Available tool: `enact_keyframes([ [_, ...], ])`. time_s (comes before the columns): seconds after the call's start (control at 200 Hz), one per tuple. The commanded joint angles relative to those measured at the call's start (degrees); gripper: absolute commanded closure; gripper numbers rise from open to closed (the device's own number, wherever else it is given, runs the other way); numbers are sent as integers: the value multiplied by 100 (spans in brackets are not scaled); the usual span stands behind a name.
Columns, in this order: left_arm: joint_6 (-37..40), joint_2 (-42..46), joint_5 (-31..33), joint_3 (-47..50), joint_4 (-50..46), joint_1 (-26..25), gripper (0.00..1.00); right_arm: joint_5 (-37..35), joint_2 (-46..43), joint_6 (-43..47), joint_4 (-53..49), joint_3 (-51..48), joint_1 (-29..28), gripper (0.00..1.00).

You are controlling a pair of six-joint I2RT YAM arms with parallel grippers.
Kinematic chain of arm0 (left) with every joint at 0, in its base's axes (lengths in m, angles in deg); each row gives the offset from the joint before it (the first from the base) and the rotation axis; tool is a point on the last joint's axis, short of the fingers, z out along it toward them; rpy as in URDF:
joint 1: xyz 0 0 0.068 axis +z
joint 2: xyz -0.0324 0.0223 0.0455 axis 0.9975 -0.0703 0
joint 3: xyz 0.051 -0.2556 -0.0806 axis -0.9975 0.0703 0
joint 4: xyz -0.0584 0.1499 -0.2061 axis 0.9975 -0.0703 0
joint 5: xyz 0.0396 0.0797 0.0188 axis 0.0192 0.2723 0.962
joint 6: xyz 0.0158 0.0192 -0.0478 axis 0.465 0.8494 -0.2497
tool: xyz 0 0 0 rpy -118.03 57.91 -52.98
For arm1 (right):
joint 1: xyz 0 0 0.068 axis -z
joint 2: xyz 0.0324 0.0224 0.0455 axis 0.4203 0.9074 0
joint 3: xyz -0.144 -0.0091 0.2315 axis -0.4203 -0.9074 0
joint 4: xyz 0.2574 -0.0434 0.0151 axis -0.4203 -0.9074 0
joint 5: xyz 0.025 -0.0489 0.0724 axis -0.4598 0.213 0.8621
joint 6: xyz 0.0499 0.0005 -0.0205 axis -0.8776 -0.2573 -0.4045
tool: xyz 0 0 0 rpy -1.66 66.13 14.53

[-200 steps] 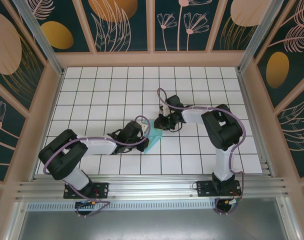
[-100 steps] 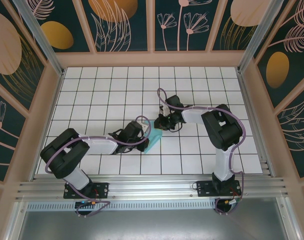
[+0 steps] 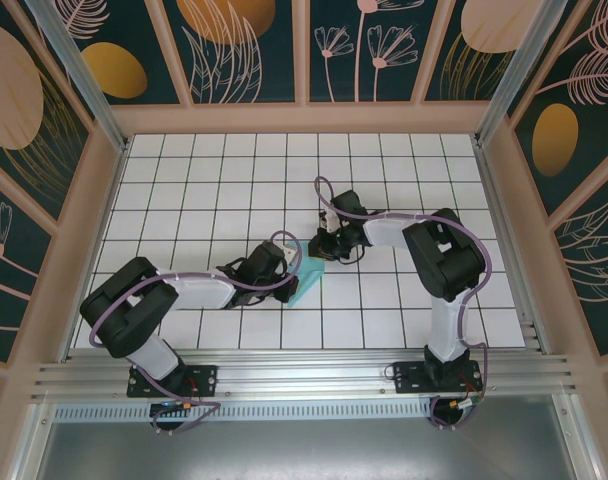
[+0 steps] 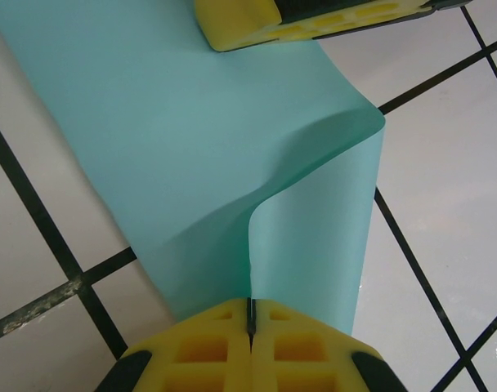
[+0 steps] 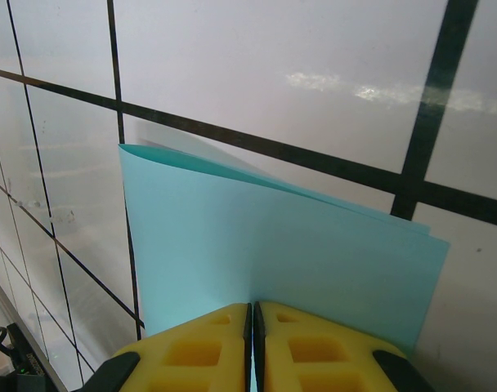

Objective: Fold a paper plane with a square sheet of paper (pick it up from the middle)
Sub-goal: Fold the wing for the third time at the center of the table.

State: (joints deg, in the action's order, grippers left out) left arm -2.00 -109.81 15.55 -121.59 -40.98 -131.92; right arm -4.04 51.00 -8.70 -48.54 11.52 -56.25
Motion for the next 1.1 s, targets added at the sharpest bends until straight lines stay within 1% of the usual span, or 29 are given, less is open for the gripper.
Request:
enact_keyframes([
  [0.0,-123,165,143,50,35,46,98,-355,204,22,-200,-175,-103,86],
  [0.09,-149,206,264,49,-67,51,99,-381,198,22,-216,-175,-103,86],
  [0.165,-185,272,225,98,63,51,98,-372,202,5,-181,-201,-103,86],
  [0.395,-150,163,121,1,-30,45,98,-372,231,10,-203,-176,-102,86],
  [0.61,-212,195,231,-23,-166,44,97,-379,237,28,-225,-149,-102,86],
  [0.961,-483,320,-280,-15,-137,49,97,-390,231,48,-234,-183,-103,86],
  [1.096,-563,404,-149,35,-138,51,97,-399,220,70,-260,-182,-103,86],
])
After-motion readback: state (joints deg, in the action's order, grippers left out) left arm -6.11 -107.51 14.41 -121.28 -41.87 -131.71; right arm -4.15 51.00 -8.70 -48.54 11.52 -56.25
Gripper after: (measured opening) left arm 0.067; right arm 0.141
